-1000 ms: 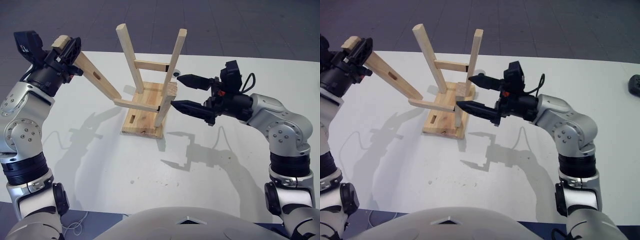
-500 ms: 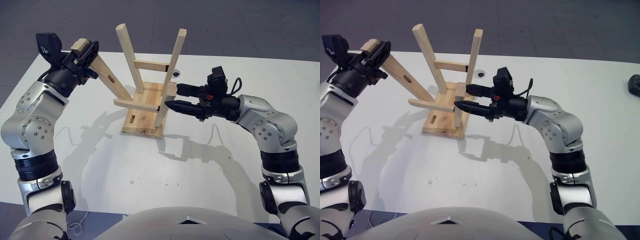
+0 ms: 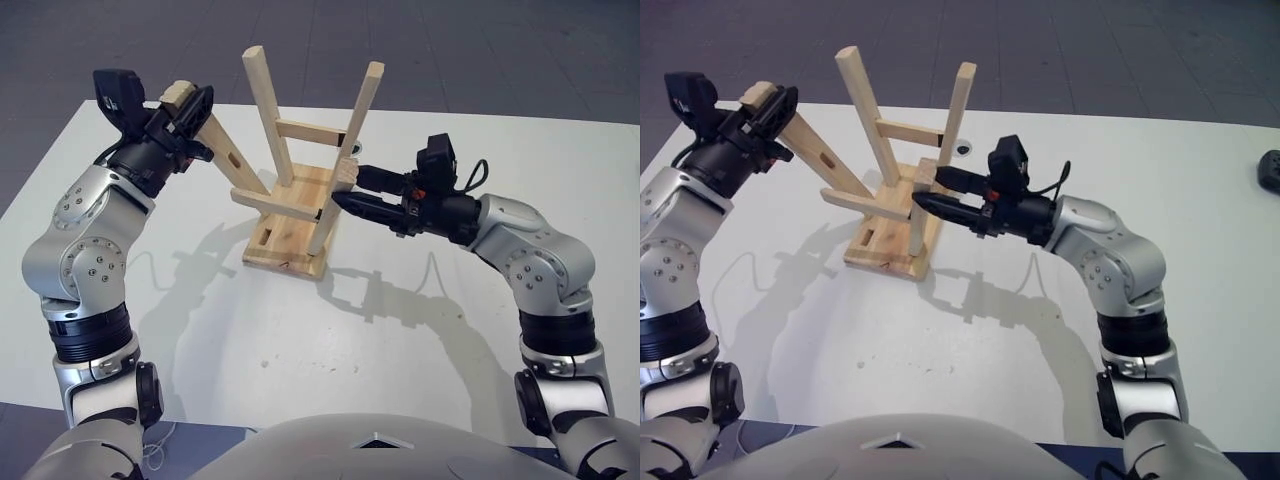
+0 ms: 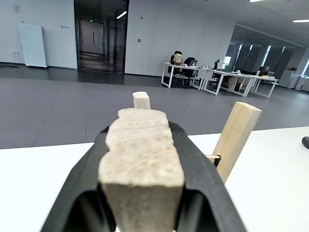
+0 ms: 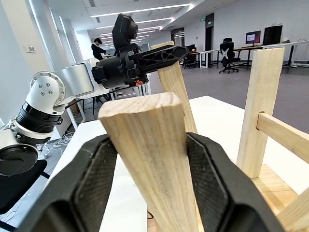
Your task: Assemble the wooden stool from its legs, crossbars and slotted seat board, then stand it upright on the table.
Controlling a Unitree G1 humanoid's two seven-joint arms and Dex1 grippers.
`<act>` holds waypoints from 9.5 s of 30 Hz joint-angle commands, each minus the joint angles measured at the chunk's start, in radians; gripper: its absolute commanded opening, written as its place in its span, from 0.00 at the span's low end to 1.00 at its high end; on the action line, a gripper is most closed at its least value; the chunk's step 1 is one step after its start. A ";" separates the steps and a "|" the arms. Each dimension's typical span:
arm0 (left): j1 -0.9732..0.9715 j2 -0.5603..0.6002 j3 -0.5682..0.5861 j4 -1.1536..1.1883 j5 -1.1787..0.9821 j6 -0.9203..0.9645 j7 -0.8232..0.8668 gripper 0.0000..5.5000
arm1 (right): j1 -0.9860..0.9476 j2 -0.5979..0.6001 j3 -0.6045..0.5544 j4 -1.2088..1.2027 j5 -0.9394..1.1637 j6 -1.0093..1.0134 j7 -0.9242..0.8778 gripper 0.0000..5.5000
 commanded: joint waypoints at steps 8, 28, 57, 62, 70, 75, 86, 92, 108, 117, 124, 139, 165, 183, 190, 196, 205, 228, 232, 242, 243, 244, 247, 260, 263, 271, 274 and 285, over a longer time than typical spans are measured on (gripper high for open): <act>0.069 -0.033 0.105 -0.113 -0.103 0.088 0.068 0.19 | 0.234 0.003 -0.044 -0.225 -0.018 0.026 -0.249 0.41; 0.013 -0.090 0.091 0.022 -0.262 0.142 0.008 0.19 | 0.252 -0.004 -0.015 -0.211 -0.008 -0.008 -0.262 0.40; 0.000 -0.045 -0.028 0.042 -0.106 0.096 -0.114 0.19 | 0.242 0.007 0.003 -0.193 -0.004 -0.031 -0.292 0.40; -0.018 -0.040 -0.040 0.053 -0.091 0.094 -0.126 0.19 | 0.231 -0.009 0.006 -0.192 -0.007 -0.025 -0.285 0.40; -0.026 -0.040 -0.047 0.054 -0.078 0.091 -0.137 0.19 | 0.189 -0.071 0.027 -0.203 -0.019 0.021 -0.288 0.39; -0.015 -0.037 -0.046 0.049 -0.075 0.091 -0.137 0.19 | 0.195 -0.072 0.026 -0.197 -0.022 0.022 -0.292 0.39; -0.010 -0.042 -0.046 0.048 -0.073 0.088 -0.137 0.19 | 0.166 -0.041 -0.065 -0.199 0.131 0.080 -0.293 0.72; -0.009 -0.040 -0.050 0.048 -0.069 0.086 -0.141 0.19 | 0.041 -0.038 -0.272 -0.119 0.751 0.094 -0.444 0.89; -0.017 -0.046 -0.068 0.062 -0.042 0.072 -0.162 0.19 | -0.354 -0.091 0.044 0.374 0.175 -0.087 -0.110 0.98; 0.009 -0.032 -0.072 0.032 -0.044 0.050 -0.210 0.19 | -0.475 0.031 0.102 0.652 -0.044 -0.163 0.119 0.98; 0.050 -0.042 -0.040 -0.021 -0.077 0.046 -0.206 0.19 | -0.447 0.076 0.098 0.645 -0.084 -0.127 0.162 0.98; 0.094 -0.072 -0.020 -0.075 -0.119 0.036 -0.188 0.19 | -0.478 0.158 0.159 0.709 -0.234 -0.130 0.248 0.98; 0.074 0.000 0.010 -0.135 -0.174 0.194 -0.048 0.19 | -0.225 0.119 -0.076 0.351 -0.223 -0.154 0.034 0.98; 0.068 0.022 -0.033 -0.168 -0.158 0.213 -0.042 0.19 | -0.166 0.134 -0.047 0.278 -0.184 -0.118 -0.014 0.98; 0.083 0.021 -0.040 -0.169 -0.148 0.203 -0.045 0.19 | -0.207 0.120 0.046 0.336 -0.220 -0.105 0.059 0.98; 0.084 0.021 -0.048 -0.162 -0.142 0.198 -0.049 0.19 | -0.274 0.145 0.096 0.461 -0.276 -0.164 0.100 0.98; 0.072 0.013 -0.024 -0.124 -0.168 0.200 -0.054 0.19 | -0.412 0.173 0.117 0.601 -0.290 -0.181 0.214 0.98; 0.083 0.005 -0.067 -0.123 -0.117 0.162 -0.065 0.19 | -0.667 0.190 0.172 1.009 -0.396 -0.076 0.401 0.98; 0.079 0.003 -0.074 -0.120 -0.117 0.162 -0.067 0.19 | -0.663 0.195 0.179 1.008 -0.403 -0.071 0.433 0.98; 0.063 0.004 -0.090 -0.111 -0.103 0.158 -0.082 0.19 | -0.694 0.207 0.270 1.133 -0.512 -0.114 0.512 0.98; 0.061 0.003 -0.090 -0.110 -0.103 0.157 -0.083 0.19 | -0.701 0.208 0.271 1.158 -0.526 -0.128 0.506 0.98; 0.061 0.003 -0.089 -0.109 -0.102 0.155 -0.085 0.19 | -0.707 0.209 0.271 1.178 -0.537 -0.141 0.500 0.98; 0.060 -0.007 -0.054 -0.094 -0.116 0.148 -0.071 0.19 | -0.720 0.212 0.243 1.241 -0.550 -0.175 0.468 0.98; 0.172 0.015 -0.190 -0.182 -0.043 0.128 -0.120 0.19 | -0.725 0.193 -0.033 1.169 -0.436 -0.236 0.296 0.98; 0.206 0.043 -0.230 -0.186 0.012 0.099 -0.130 0.19 | -0.681 0.162 -0.131 0.925 -0.329 -0.134 0.256 0.98; 0.196 0.032 -0.232 -0.176 0.031 0.082 -0.115 0.41 | -0.476 0.087 -0.328 0.347 -0.085 0.107 0.041 0.98; 0.197 0.032 -0.219 -0.169 0.029 0.090 -0.123 0.50 | -0.402 0.062 -0.378 0.219 -0.020 0.158 -0.029 0.98; 0.072 -0.046 0.061 -0.176 -0.588 0.131 -0.054 0.82 | -0.142 0.045 -0.621 -0.053 0.343 0.258 -0.311 0.98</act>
